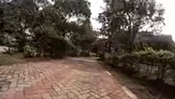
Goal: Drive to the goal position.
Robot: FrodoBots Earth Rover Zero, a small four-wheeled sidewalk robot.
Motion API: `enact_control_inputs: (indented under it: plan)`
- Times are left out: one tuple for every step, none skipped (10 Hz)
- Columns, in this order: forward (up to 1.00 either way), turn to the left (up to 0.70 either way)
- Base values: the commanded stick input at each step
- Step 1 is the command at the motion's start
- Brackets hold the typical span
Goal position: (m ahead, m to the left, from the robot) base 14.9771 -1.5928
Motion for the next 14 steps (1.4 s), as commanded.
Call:
enact_control_inputs:
  plan:
    - [0.7, 0.0]
    - [0.7, 0.0]
    - [0.7, 0.0]
    - [0.7, 0.0]
    - [0.7, 0.0]
    - [0.7, 0.0]
    - [0.7, 0.0]
    - [0.7, 0.0]
    - [0.7, 0.0]
    - [0.7, 0.0]
    - [0.7, -0.05]
    - [0.7, -0.23]
    - [0.7, -0.35]
    - [0.7, -0.35]
